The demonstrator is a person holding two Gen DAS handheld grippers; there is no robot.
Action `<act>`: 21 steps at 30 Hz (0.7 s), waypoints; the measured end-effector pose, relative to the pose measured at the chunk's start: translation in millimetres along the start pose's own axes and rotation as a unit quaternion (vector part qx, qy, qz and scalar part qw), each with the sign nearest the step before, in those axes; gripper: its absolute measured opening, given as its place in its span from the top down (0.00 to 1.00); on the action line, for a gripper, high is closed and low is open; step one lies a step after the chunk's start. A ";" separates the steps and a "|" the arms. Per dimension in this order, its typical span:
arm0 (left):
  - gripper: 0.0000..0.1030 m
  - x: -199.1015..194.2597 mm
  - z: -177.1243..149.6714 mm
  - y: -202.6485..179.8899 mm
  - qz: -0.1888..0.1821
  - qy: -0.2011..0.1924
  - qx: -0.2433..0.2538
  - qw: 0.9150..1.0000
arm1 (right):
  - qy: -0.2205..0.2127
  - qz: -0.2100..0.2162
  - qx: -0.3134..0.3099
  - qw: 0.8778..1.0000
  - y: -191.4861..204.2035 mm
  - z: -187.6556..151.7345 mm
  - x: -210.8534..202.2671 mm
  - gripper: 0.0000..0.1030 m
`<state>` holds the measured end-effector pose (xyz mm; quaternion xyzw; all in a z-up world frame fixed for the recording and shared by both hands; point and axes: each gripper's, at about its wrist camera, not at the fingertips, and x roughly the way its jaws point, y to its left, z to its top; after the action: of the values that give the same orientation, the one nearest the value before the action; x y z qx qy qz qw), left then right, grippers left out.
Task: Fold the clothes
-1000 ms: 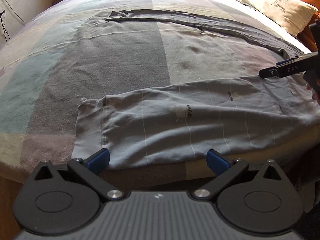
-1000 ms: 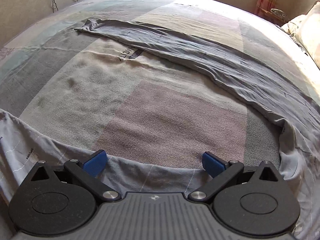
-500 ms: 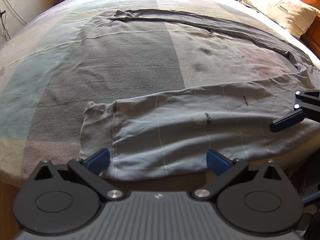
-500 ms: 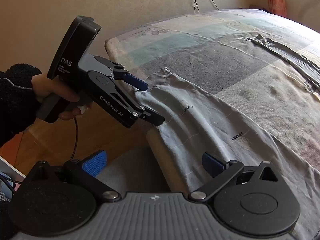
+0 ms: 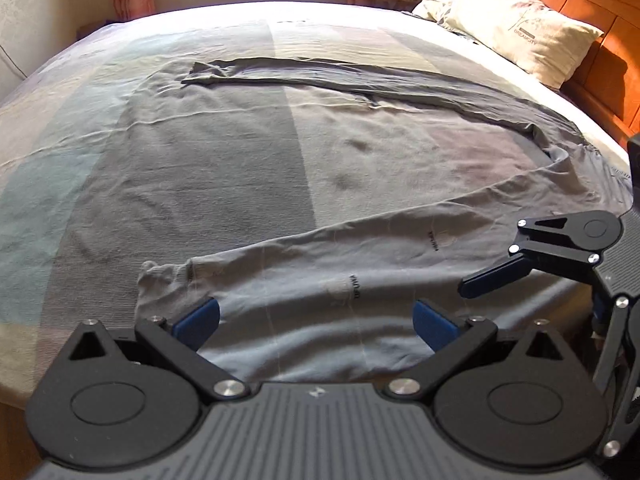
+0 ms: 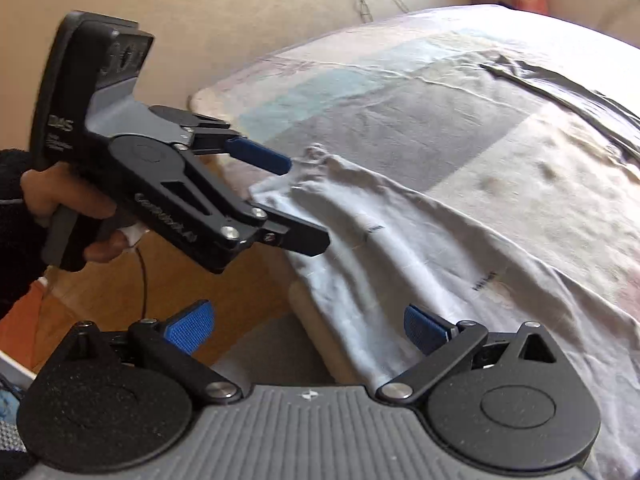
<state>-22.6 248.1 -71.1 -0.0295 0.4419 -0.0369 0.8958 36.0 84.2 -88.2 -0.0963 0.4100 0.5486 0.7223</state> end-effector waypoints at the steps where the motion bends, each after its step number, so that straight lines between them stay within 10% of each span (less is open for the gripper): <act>1: 0.01 2.0 -4.9 -0.5 0.000 0.008 -0.002 1.000 | 0.011 0.003 0.022 1.000 -4.7 -5.8 2.0 0.00; 6: 0.01 6.5 -25.6 -3.4 0.004 0.049 -0.009 0.999 | 0.017 0.082 0.089 0.993 -10.0 -17.4 -6.6 0.00; 17: 0.01 28.2 -1.6 -29.1 -0.038 0.036 0.003 0.999 | -0.044 -0.062 0.166 0.983 -65.0 -64.3 -114.1 0.00; 21: 0.01 22.7 -17.1 -38.6 -0.002 0.046 0.025 0.999 | -0.038 -0.101 0.213 0.971 -82.5 -100.4 -133.3 0.00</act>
<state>-23.9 207.3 -96.0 -0.0062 0.4817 -0.0516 0.8748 50.8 -101.3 -85.6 0.0396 0.4776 0.3766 0.7928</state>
